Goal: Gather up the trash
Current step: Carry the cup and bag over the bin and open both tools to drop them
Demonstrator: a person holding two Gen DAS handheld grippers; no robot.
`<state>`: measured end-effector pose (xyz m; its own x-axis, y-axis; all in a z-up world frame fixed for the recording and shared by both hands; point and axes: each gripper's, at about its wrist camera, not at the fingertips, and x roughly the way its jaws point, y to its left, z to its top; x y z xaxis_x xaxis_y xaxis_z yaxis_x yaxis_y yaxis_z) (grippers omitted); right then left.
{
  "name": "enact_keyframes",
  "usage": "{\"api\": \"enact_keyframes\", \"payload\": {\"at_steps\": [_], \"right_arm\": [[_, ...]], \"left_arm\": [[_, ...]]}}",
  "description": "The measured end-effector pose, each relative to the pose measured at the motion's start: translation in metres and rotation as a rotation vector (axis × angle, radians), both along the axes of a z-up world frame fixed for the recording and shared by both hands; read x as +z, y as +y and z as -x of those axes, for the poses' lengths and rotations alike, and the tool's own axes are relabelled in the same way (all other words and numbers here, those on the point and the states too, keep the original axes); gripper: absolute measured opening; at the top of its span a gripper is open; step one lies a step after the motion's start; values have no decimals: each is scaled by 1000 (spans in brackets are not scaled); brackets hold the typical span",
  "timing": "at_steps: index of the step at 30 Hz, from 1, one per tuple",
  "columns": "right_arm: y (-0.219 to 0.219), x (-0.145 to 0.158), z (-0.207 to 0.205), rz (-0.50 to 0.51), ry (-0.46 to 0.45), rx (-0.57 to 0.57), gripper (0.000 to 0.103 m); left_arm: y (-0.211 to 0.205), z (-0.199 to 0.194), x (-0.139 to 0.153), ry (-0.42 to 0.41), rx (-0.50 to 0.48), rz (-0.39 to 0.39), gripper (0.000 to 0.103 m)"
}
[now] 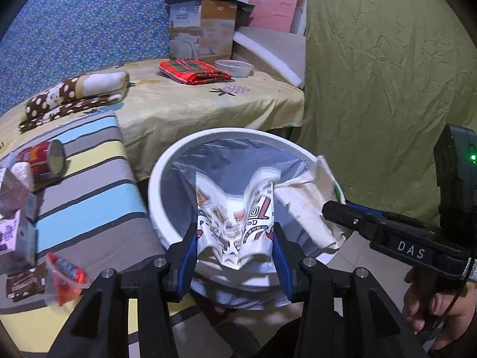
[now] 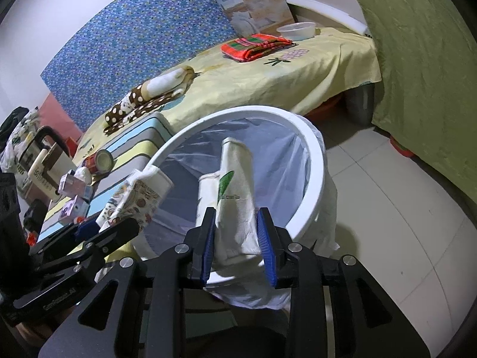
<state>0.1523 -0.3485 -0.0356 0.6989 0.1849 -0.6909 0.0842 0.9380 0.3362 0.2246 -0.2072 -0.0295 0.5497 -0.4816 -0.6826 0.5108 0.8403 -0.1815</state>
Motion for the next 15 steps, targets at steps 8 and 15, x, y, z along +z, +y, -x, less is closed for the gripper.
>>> {"api": "enact_keyframes", "payload": {"at_steps": [8, 15], "right_arm": [[-4, 2, 0, 13, -4, -27, 38], [-3, 12, 7, 16, -41, -32, 38]], "left_arm": [[3, -1, 4, -12, -2, 37, 58], [19, 2, 11, -11, 32, 61, 58]]}}
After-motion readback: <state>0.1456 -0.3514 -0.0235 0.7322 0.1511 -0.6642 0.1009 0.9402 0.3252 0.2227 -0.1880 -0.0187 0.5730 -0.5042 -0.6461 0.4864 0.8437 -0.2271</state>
